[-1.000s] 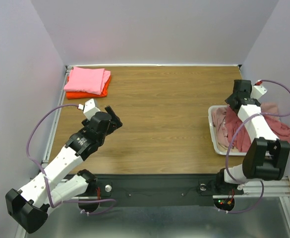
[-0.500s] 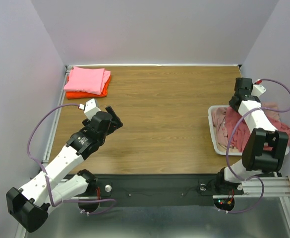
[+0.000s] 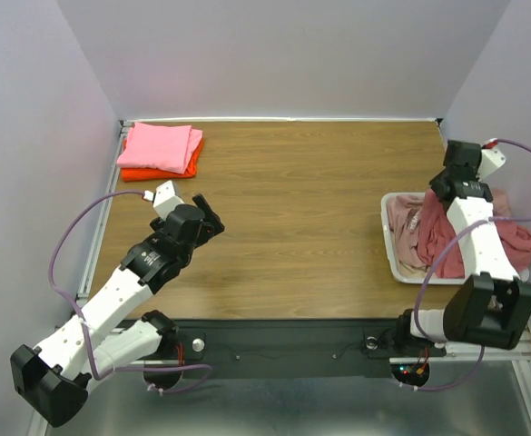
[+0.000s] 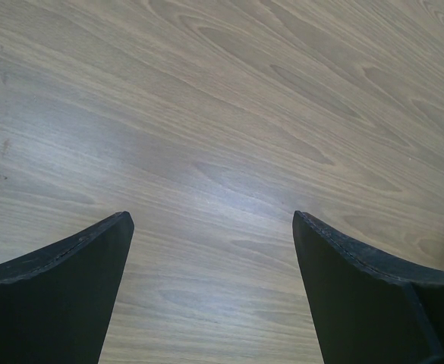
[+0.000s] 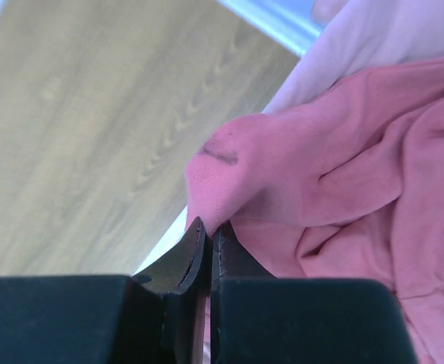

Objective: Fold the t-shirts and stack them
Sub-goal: Grab the tshirt from the pile

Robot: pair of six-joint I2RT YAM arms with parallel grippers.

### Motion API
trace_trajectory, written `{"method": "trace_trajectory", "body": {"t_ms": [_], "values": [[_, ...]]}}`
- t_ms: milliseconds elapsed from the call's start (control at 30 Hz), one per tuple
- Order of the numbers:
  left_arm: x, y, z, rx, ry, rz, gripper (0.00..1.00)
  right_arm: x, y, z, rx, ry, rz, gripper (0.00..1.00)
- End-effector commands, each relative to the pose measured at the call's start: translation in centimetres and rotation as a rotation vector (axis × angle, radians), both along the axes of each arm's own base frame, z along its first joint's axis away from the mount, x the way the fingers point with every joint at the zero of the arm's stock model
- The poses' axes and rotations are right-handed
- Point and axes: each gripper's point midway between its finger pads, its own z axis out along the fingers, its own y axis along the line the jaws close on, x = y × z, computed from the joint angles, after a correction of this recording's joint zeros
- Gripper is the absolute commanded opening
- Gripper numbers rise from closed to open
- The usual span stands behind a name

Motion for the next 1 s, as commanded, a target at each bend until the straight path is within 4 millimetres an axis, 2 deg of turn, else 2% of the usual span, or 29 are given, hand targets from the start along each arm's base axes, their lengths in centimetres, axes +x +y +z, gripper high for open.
{"method": "trace_trajectory", "body": {"t_ms": [0,33,67,133,167,267,300,400,467,500,600,633,700,800,933,967], "values": [[0.2,0.2,1.0,-0.019,-0.044,0.012,0.98,-0.4,-0.6,9.3,-0.090,-0.239,-0.003,0.00],[0.2,0.2,1.0,-0.019,-0.045,0.012,0.98,-1.0,-0.5,10.8,-0.103,-0.271,0.000,0.00],[0.2,0.2,1.0,-0.022,-0.045,0.011,0.98,-1.0,-0.6,11.3,-0.107,-0.276,-0.002,0.00],[0.1,0.1,1.1,-0.024,-0.048,0.008,0.98,-1.6,-0.4,13.6,-0.118,-0.328,0.001,0.00],[0.1,0.1,1.3,-0.029,-0.052,0.007,0.98,-1.7,-0.2,15.6,-0.122,-0.374,0.013,0.00],[0.1,0.1,1.4,-0.033,-0.055,0.006,0.98,-2.1,0.2,19.2,-0.138,-0.449,0.034,0.01],[0.0,0.1,1.4,-0.037,-0.059,0.005,0.98,-2.3,0.2,21.1,-0.152,-0.485,0.036,0.01],[0.0,0.1,1.3,-0.043,-0.060,0.004,0.98,-2.7,0.1,22.2,-0.166,-0.494,0.033,0.01],[-0.1,0.1,1.3,-0.046,-0.063,0.003,0.98,-2.7,0.2,20.8,-0.154,-0.465,0.036,0.01],[0.0,0.1,1.5,-0.047,-0.066,0.006,0.98,-2.6,0.3,18.7,-0.137,-0.421,0.039,0.01],[-0.1,0.1,1.4,-0.045,-0.063,0.001,0.98,-1.8,0.9,14.9,-0.081,-0.354,0.064,0.01],[-0.1,0.1,1.4,-0.045,-0.061,-0.001,0.98,-1.3,1.7,12.7,-0.042,-0.313,0.104,0.01],[-0.1,0.0,1.4,-0.045,-0.059,-0.002,0.98,-0.5,2.5,10.1,0.005,-0.260,0.145,0.04],[-0.1,0.0,1.3,-0.041,-0.055,-0.001,0.98,1.4,3.4,4.9,0.071,-0.123,0.216,0.08],[0.0,-0.1,0.9,-0.035,-0.044,-0.003,0.98,2.0,3.6,3.2,0.092,-0.066,0.233,0.43],[0.0,-0.1,0.9,-0.034,-0.044,-0.002,0.98,1.7,3.5,3.5,0.088,-0.072,0.225,0.64]]}}
